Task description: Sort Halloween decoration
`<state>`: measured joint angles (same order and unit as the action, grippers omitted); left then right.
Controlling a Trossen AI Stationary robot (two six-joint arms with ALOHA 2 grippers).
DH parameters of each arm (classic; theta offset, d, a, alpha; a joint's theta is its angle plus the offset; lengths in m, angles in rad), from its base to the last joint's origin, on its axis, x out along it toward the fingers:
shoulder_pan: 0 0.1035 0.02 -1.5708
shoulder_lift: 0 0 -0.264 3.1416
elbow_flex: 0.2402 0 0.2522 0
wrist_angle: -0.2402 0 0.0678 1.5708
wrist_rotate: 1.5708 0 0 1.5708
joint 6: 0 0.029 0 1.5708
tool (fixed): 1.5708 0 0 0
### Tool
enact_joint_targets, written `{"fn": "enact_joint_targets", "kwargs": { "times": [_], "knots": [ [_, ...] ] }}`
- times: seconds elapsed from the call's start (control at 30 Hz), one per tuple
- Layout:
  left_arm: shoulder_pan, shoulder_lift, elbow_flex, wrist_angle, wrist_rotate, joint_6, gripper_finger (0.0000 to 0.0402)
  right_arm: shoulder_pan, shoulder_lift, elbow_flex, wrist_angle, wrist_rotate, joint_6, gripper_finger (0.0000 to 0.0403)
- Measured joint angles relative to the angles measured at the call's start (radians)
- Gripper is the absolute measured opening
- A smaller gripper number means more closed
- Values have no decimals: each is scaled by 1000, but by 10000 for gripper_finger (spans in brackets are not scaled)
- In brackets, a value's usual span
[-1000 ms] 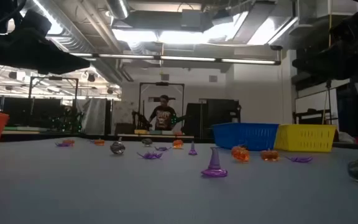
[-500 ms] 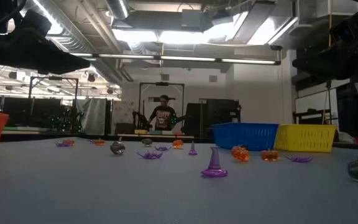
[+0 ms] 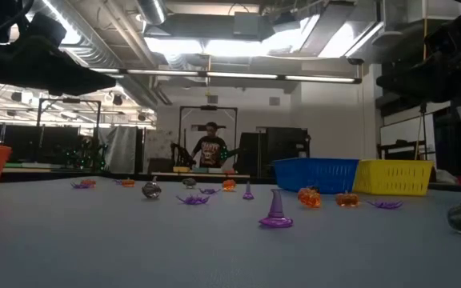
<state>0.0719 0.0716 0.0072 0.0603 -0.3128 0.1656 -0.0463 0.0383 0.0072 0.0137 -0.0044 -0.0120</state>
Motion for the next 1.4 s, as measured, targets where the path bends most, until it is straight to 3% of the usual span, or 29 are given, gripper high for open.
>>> {"fn": "enact_joint_targets", "kwargs": {
  "times": [1.03, 1.27, 1.4],
  "knots": [
    [0, 0, 0, 1, 0, 0, 137, 0, 0, -1, 9, 2, 0, 3],
    [0, 0, 0, 1, 0, 0, 137, 0, 0, -1, 18, 23, 148, 8],
    [0, 0, 0, 1, 0, 0, 137, 0, 0, -1, 19, 23, 251, 45]
  ]
}}
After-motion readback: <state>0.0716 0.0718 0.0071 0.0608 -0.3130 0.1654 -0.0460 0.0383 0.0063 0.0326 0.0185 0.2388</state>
